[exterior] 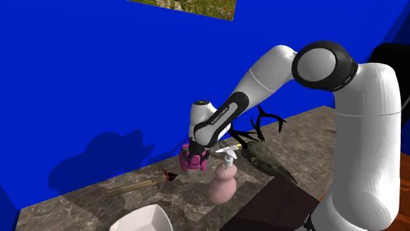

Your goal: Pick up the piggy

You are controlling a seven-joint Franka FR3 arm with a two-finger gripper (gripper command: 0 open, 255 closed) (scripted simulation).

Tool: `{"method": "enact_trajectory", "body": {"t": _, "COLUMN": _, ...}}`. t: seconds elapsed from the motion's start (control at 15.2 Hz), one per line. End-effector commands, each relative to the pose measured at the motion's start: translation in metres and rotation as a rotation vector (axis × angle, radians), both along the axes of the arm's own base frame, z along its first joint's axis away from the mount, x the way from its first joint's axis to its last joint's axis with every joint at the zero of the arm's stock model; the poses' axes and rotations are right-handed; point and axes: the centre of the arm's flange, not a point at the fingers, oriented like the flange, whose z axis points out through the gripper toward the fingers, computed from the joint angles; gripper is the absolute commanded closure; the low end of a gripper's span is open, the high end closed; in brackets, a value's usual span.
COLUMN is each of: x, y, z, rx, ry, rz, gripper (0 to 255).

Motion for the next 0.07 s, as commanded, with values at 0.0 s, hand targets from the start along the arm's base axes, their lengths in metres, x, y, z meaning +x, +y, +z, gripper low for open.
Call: {"method": "enact_trajectory", "body": {"t": 0.0, "x": -0.0004, "y": 0.0016, "z": 0.0046, "rx": 0.001, "ry": -0.002, "rz": 0.002, "gripper": 255}}
